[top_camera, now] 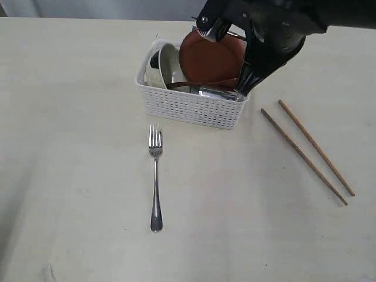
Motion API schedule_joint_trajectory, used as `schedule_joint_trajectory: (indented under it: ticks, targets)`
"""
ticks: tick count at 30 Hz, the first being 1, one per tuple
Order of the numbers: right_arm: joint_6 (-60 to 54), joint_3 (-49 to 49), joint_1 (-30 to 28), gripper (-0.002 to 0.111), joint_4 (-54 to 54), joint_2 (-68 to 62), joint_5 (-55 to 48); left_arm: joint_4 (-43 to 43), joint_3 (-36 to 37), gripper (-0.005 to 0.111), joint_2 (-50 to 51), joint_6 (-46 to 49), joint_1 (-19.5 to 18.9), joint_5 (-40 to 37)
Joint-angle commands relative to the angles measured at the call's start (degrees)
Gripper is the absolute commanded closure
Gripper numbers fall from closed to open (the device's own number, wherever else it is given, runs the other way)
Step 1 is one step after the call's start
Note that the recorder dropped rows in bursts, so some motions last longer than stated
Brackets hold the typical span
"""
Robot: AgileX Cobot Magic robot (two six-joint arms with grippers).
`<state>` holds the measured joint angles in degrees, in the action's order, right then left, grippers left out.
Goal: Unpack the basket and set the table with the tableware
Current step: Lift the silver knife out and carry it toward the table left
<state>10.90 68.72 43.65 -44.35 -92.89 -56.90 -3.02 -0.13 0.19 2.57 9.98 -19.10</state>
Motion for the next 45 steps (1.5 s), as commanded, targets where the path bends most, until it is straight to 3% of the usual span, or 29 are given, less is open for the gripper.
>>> schedule_joint_trajectory:
  ticks: [1, 4, 14, 28, 35, 45]
  targets:
    - [-1.23, -0.19, -0.06, 0.109, 5.20, 4.18, 0.32, 0.08, 0.13, 0.107, -0.19, -0.02, -0.14, 0.26]
    - [-4.64, -0.19, -0.06, 0.109, 12.19, 6.97, 2.36, 0.08, 0.13, 0.107, -0.19, -0.02, -0.14, 0.26]
    - [-33.20, -0.19, -0.06, 0.109, 48.40, 11.41, 5.62, 0.08, 0.13, 0.107, -0.19, -0.02, -0.14, 0.26]
    - [-37.05, -0.19, -0.06, 0.109, 58.91, 11.31, 9.53, 0.08, 0.13, 0.107, -0.19, -0.02, -0.14, 0.26]
    - [-37.87, -0.19, -0.06, 0.109, 73.72, 10.23, 15.11, 0.08, 0.13, 0.107, -0.19, -0.02, -0.14, 0.26]
    - [-37.74, -0.19, -0.06, 0.109, 94.98, -1.97, 19.23, 0.08, 0.13, 0.107, -0.19, -0.02, -0.14, 0.26]
